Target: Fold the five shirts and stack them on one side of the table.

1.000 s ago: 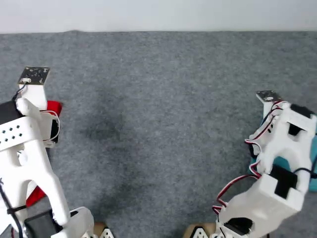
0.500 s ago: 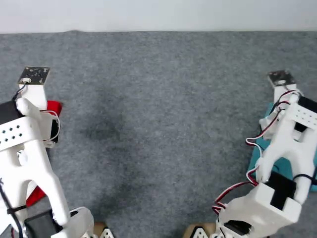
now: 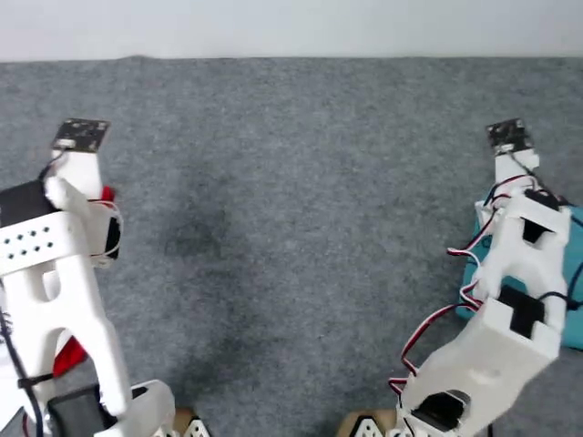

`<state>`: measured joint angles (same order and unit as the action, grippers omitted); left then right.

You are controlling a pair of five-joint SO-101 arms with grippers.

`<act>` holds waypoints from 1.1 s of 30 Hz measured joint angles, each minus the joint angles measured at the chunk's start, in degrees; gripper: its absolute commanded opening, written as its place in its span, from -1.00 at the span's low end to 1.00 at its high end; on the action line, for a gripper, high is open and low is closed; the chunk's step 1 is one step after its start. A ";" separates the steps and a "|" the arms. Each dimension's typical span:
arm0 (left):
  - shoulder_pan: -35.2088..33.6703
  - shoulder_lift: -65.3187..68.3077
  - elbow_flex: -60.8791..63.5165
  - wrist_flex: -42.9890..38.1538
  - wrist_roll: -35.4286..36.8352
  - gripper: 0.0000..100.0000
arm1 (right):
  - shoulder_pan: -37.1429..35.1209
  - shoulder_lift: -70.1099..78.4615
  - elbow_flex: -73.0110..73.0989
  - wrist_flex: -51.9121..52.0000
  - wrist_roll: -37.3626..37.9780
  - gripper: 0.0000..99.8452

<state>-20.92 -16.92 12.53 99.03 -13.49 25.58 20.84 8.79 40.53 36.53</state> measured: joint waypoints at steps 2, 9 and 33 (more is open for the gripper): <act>1.23 0.00 0.00 0.00 0.00 -0.99 | -0.09 -1.85 0.00 3.87 -0.09 -0.98; 1.58 0.00 0.00 0.00 0.00 -0.99 | -0.26 -14.95 0.00 18.20 0.00 -0.98; -20.57 -8.35 -0.70 0.00 -9.67 -0.51 | -5.89 -26.64 0.00 59.69 0.00 -0.98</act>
<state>-41.49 -25.27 11.82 99.03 -23.16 19.69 -5.80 8.79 100.22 36.53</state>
